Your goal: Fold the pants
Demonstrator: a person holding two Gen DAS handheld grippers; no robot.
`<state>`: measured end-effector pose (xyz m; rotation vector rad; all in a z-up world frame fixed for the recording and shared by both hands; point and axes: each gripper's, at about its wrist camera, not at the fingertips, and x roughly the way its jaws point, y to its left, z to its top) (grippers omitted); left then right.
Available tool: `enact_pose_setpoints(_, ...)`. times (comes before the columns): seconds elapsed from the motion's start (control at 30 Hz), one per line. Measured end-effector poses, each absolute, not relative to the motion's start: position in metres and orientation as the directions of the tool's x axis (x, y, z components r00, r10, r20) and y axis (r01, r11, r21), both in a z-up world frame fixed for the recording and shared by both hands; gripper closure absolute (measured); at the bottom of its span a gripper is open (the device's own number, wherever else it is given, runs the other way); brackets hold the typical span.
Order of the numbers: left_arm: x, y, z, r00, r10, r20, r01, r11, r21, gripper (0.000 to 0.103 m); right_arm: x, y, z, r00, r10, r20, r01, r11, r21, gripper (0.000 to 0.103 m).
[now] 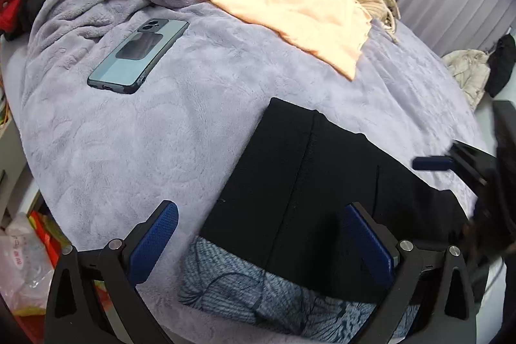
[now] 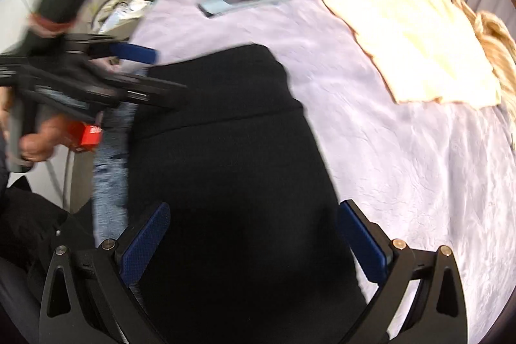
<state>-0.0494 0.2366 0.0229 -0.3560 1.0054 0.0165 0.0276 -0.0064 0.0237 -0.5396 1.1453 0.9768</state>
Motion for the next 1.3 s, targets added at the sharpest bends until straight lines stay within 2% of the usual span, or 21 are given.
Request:
enact_pose_setpoints(0.1, -0.051, 0.239, 0.014, 0.516, -0.128, -0.847, -0.157, 0.958, -0.241, 0.000, 0.062, 0.002, -0.001, -0.015, 0.391, -0.920, -0.817, 0.525, 0.237, 0.000)
enact_pose_setpoints(0.17, -0.052, 0.242, 0.005, 0.498, -0.156, -0.853, -0.146, 0.955, -0.259, 0.000, 0.078, 0.005, -0.009, -0.076, 0.446, -0.892, -0.782, 0.529, 0.331, 0.000)
enact_pose_setpoints(0.37, -0.061, 0.248, -0.001, 0.517, -0.204, -0.831, -0.087, 0.954, -0.288, 0.000, 0.088, 0.076, -0.015, -0.200, 0.499, -0.843, -0.826, 0.377, 0.419, 0.000)
enact_pose_setpoints(0.5, -0.062, 0.253, -0.001, 0.533, -0.248, -0.809, -0.040, 0.947, -0.318, 0.000, 0.076, 0.123, -0.014, -0.202, 0.425, -0.882, -0.861, 0.352, 0.366, 0.001)
enact_pose_setpoints(0.53, -0.061, 0.256, -0.001, 0.534, -0.262, -0.804, -0.034, 0.943, -0.330, 0.000, 0.076, 0.128, -0.011, -0.205, 0.422, -0.883, -0.869, 0.337, 0.363, 0.008)
enact_pose_setpoints(0.57, -0.060, 0.259, -0.001, 0.534, -0.277, -0.799, -0.028, 0.939, -0.344, 0.000, 0.073, 0.125, -0.002, -0.203, 0.434, -0.878, -0.877, 0.318, 0.360, 0.025)
enact_pose_setpoints(0.6, -0.059, 0.262, 0.000, 0.537, -0.296, -0.790, -0.019, 0.932, -0.361, 0.000, 0.072, 0.118, 0.008, -0.188, 0.455, -0.870, -0.882, 0.311, 0.353, 0.034)
enact_pose_setpoints(0.63, -0.058, 0.264, 0.001, 0.540, -0.315, -0.780, -0.007, 0.926, -0.378, 0.000, 0.070, 0.108, 0.021, -0.164, 0.483, -0.860, -0.888, 0.308, 0.342, 0.053)
enact_pose_setpoints(0.67, -0.057, 0.267, 0.004, 0.547, -0.344, -0.763, 0.014, 0.915, -0.403, 0.000, 0.068, 0.095, 0.031, -0.147, 0.512, -0.847, -0.889, 0.306, 0.339, 0.061)
enact_pose_setpoints(0.77, -0.053, 0.271, 0.015, 0.560, -0.460, -0.689, 0.119, 0.868, -0.482, 0.000, 0.047, 0.068, 0.065, -0.114, 0.572, -0.812, -0.907, 0.272, 0.320, 0.069)
enact_pose_setpoints(0.9, -0.039, 0.255, 0.025, 0.499, -0.585, -0.640, 0.283, 0.807, -0.518, 0.000, 0.025, 0.073, 0.087, -0.076, 0.597, -0.798, -0.932, 0.242, 0.270, 0.069)
enact_pose_setpoints(1.0, -0.027, 0.224, 0.022, 0.393, -0.602, -0.695, 0.367, 0.796, -0.482, 0.000, 0.029, 0.075, 0.085, -0.081, 0.595, -0.799, -0.928, 0.247, 0.278, 0.069)
enact_pose_setpoints(1.1, -0.029, 0.190, 0.016, 0.374, -0.472, -0.798, 0.427, 0.852, -0.304, 0.000, 0.038, 0.079, 0.082, -0.079, 0.577, -0.813, -0.915, 0.281, 0.289, 0.069)
enact_pose_setpoints(1.13, -0.027, 0.185, 0.012, 0.365, -0.434, -0.824, 0.420, 0.867, -0.270, 0.001, 0.041, 0.093, 0.081, -0.078, 0.573, -0.816, -0.912, 0.289, 0.290, 0.069)
enact_pose_setpoints(1.2, -0.023, 0.185, 0.007, 0.346, -0.412, -0.843, 0.389, 0.880, -0.271, 0.014, 0.047, 0.096, 0.077, -0.092, 0.555, -0.827, -0.900, 0.310, 0.308, 0.065)
enact_pose_setpoints(1.27, -0.020, 0.191, 0.010, 0.337, -0.422, -0.842, 0.372, 0.881, -0.292, 0.045, 0.050, 0.095, 0.073, -0.085, 0.526, -0.846, -0.892, 0.338, 0.299, 0.055)
enact_pose_setpoints(1.3, -0.019, 0.193, 0.011, 0.321, -0.435, -0.841, 0.363, 0.877, -0.315, 0.046, 0.051, 0.092, 0.075, -0.067, 0.517, -0.853, -0.892, 0.353, 0.284, 0.050)
